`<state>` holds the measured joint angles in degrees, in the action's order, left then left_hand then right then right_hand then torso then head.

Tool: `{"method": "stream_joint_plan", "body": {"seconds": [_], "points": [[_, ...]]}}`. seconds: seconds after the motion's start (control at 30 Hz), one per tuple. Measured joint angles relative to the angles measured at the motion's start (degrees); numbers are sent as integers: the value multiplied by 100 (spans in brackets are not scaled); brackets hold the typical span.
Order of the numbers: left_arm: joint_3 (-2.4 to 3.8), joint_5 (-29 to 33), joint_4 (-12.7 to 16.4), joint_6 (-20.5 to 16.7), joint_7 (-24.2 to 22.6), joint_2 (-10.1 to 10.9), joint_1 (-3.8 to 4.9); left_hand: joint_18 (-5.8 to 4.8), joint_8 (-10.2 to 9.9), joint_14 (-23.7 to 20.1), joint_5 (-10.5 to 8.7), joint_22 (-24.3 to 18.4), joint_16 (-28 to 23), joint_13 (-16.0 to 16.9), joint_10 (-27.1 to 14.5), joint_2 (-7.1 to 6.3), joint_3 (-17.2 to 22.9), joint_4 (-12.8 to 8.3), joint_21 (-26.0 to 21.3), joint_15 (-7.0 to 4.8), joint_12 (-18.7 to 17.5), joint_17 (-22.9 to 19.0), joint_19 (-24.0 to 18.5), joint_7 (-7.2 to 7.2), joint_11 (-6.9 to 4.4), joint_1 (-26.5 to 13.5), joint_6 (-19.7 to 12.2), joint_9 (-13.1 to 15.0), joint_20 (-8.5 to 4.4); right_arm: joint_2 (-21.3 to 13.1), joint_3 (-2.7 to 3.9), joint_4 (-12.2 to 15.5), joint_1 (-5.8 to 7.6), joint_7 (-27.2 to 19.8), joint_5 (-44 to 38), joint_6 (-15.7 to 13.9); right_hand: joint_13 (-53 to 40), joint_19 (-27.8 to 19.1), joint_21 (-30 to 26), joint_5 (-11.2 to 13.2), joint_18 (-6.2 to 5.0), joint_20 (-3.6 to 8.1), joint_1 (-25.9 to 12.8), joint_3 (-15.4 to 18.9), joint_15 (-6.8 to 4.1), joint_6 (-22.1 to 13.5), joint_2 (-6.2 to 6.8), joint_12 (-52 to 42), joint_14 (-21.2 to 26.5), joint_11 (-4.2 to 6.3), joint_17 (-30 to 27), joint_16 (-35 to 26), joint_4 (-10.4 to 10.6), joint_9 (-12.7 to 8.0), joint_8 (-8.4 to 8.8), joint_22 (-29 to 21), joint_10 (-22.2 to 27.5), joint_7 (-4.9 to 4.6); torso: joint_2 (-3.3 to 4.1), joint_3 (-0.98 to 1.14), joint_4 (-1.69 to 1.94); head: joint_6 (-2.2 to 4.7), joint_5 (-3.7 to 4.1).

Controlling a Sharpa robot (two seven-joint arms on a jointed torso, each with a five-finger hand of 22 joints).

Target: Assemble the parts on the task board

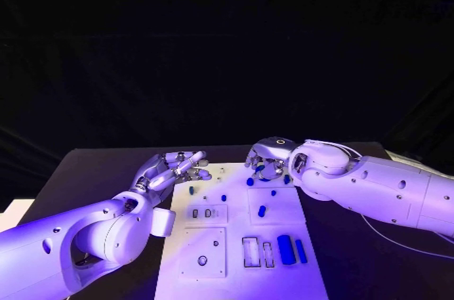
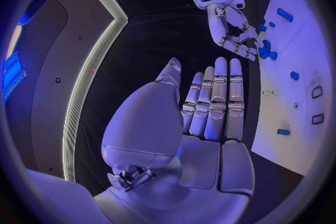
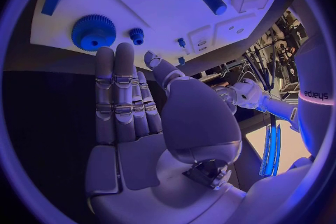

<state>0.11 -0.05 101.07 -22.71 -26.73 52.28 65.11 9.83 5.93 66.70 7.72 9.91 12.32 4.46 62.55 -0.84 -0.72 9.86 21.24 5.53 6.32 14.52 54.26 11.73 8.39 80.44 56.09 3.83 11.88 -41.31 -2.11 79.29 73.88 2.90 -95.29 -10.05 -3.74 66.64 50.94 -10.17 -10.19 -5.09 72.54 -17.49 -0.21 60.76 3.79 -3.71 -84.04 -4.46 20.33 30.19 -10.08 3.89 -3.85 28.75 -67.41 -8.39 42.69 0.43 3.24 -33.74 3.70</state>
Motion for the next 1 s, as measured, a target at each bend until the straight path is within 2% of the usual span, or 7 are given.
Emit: {"method": "stream_joint_plan", "body": {"seconds": [0.2,0.27,0.3,0.7,0.77,0.97,1.0], "points": [[1,1,0,11,16,-1,0,0,-22,0,0,0,0,0,0,0,0,0,0,0,0,6,0,0,0,0,0,0,0,62,-4,-63,-2,104,-191,185,0,110,606,0,4,-15,38,-32,0,-20,38,0,0,-1,291,399,99,0,0,710,41,20,48,-6,12,-10,20],[1,1,0,14,21,3,0,0,-22,0,0,-1,0,0,0,0,0,0,0,0,0,6,0,0,0,0,0,0,0,77,-4,-77,-3,134,-242,253,-2,159,768,0,93,-9,57,-42,0,-20,57,0,0,0,365,501,122,0,0,907,41,20,61,-7,15,-15,21],[1,2,0,15,23,5,0,0,-22,0,0,-1,0,0,0,0,-3,-3,0,0,0,7,0,0,0,0,0,0,0,83,-5,-82,-4,145,-260,279,-5,173,832,0,93,-14,68,-54,0,-20,67,0,1,-1,396,545,134,0,0,981,41,20,66,-7,17,-16,21],[2,3,4,20,47,26,1,0,-22,0,0,4,0,-1,0,0,-15,-15,0,0,-22,16,0,0,0,0,0,1,0,194,-21,-191,-42,192,-380,575,-5,254,1233,0,92,-15,68,-109,0,25,67,0,1,0,584,816,220,0,0,1476,40,65,126,-10,49,-7,30],[2,3,6,20,51,31,1,0,-22,0,0,4,-21,-1,0,0,-15,-15,0,0,-22,23,0,0,0,0,-1,1,0,213,-23,-208,-54,192,-388,616,-4,315,1316,0,180,-15,67,-130,0,41,67,0,1,0,616,871,241,3,0,1586,40,81,135,-10,52,-5,27],[2,3,19,22,63,45,2,-1,-22,0,0,4,-21,-1,0,0,-15,-15,0,0,-22,23,0,0,0,0,0,1,0,249,-17,-242,-68,191,-405,683,-3,469,1632,0,180,-4,92,-205,-42,179,43,0,2,50,1007,1288,315,23,0,2016,-13,117,158,-8,62,-8,26],[2,3,22,22,66,47,2,0,-22,-1,0,4,-21,-1,0,0,-15,-15,0,0,-22,23,0,0,0,0,0,1,0,257,-14,-250,-66,190,-408,687,-4,469,1669,0,180,-4,114,-209,-43,199,21,0,2,32,1071,1354,319,23,0,2070,-32,113,161,-7,63,-10,26]]}}
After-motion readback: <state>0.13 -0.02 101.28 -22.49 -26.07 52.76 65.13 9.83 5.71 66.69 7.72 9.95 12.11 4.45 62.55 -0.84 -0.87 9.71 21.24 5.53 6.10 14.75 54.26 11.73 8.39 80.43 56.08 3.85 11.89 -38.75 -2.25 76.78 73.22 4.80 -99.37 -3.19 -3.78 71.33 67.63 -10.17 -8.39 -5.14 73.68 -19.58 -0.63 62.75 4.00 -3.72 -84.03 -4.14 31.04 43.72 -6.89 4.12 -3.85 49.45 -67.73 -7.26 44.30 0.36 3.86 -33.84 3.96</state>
